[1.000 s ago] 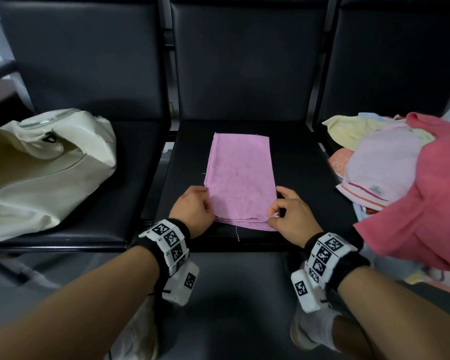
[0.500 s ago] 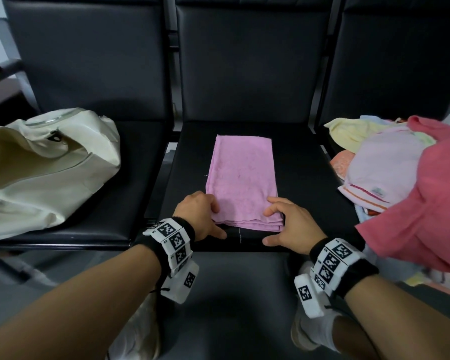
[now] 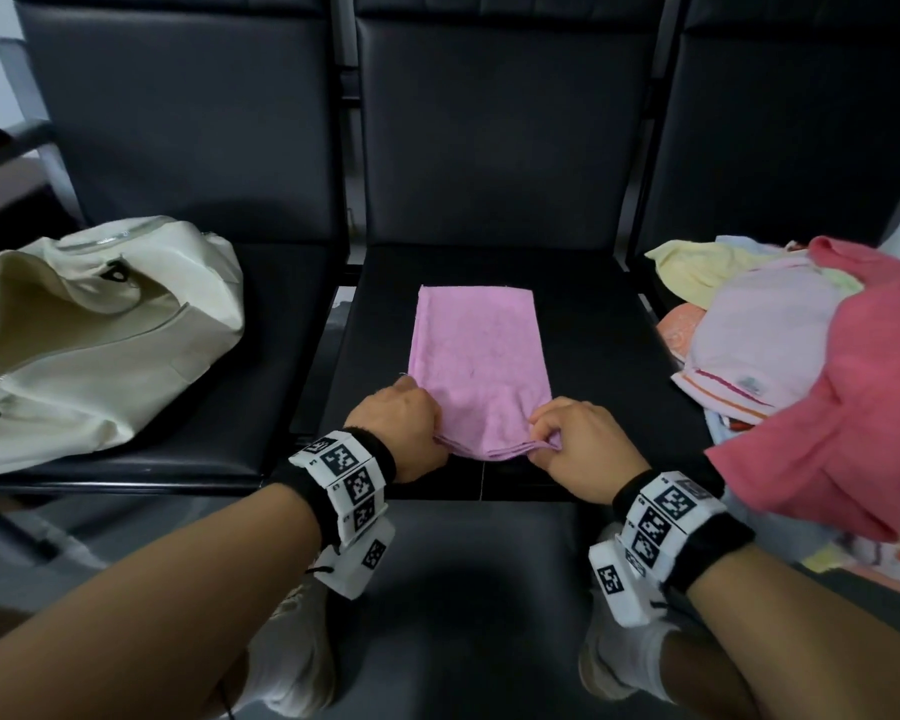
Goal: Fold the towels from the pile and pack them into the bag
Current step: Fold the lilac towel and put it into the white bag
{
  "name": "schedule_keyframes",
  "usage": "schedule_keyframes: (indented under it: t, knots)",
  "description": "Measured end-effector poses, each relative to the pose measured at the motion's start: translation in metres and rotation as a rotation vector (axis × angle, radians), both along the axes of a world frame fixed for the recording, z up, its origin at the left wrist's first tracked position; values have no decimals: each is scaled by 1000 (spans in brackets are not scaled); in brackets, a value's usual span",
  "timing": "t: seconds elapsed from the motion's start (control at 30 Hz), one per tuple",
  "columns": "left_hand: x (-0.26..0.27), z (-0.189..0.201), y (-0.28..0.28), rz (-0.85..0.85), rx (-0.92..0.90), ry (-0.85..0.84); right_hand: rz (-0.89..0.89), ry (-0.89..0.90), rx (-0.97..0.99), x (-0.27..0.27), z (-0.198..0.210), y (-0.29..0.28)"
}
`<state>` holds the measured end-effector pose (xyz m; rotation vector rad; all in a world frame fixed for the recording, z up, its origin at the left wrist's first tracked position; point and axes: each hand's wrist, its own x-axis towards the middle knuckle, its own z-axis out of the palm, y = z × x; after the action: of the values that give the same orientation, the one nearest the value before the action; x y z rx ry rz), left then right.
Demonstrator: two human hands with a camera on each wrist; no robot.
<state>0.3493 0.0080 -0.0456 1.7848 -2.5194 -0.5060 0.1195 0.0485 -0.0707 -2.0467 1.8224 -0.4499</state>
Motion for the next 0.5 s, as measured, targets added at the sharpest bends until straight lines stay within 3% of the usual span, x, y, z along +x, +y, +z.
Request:
schedule_keyframes:
  t: [0.13,0.27,0.5]
  knots:
    - [2,18,-6,-54,-63,120,-48,-64,-144,-3,13,-5]
    - [3,41,-14,14,-49,308,-105,-183,-181,-1,39,-19]
    - [9,58,-44,137,-123,527,-44,-175,-204,-13,76,-55]
